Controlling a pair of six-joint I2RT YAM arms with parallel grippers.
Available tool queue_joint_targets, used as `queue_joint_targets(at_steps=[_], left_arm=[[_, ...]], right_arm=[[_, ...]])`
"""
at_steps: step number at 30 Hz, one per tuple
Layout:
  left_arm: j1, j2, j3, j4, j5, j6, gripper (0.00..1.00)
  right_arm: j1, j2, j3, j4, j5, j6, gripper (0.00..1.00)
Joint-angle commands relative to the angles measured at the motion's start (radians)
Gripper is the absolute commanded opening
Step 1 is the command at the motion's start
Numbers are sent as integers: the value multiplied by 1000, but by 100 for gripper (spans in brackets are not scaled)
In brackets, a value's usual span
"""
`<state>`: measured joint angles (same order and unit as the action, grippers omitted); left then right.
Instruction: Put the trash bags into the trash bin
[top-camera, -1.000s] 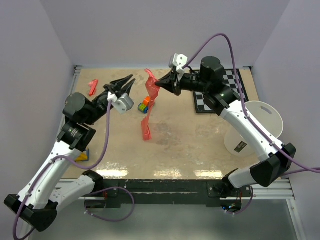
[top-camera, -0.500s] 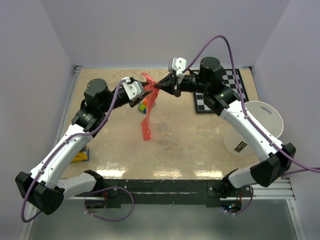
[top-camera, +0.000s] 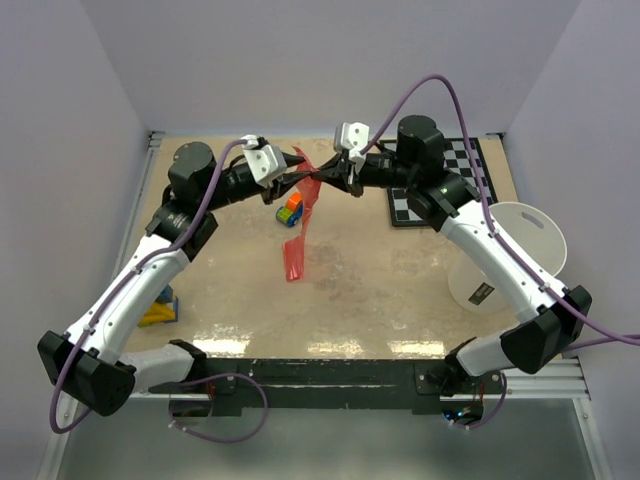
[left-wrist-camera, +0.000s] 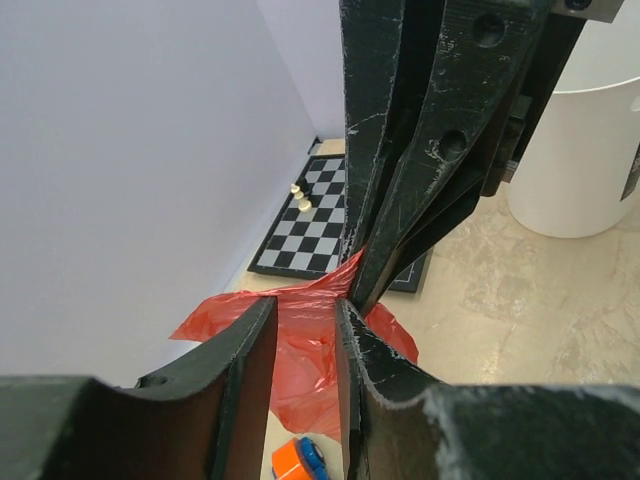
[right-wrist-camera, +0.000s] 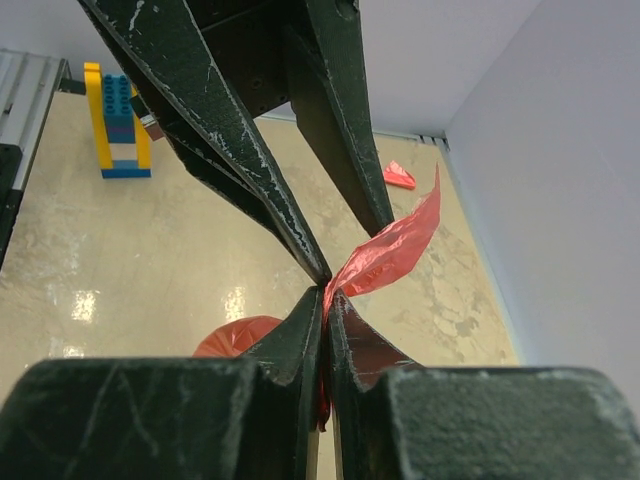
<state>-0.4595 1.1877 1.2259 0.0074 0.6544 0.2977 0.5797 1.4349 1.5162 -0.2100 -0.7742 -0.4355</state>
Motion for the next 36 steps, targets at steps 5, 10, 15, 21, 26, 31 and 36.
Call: queue_joint_targets(at_steps=[5,10,15,21,26,31,36], left_arm=[[5,41,92,-51,137,35,33],[5,90,173,-191,220,158,31],[5,121,215,-267,257,215,20],[4,130,216,-273,283,224,12],[5,130,216,-294,258,257,0],[13,102,189,-288,186,299,0],[28,81,181,-332,174,378,0]], right_arm=[[29,-7,56,-19,9,-89,9],[60,-13,79,-68,35,-212,9],[86,-14,98,-91,67,-282,8],[98,-18,102,-91,82,-298,9],[100,-8,108,-114,99,-302,8],[98,-4,137,-193,119,-298,20],[-55,73,335,-397,-54,-212,36]])
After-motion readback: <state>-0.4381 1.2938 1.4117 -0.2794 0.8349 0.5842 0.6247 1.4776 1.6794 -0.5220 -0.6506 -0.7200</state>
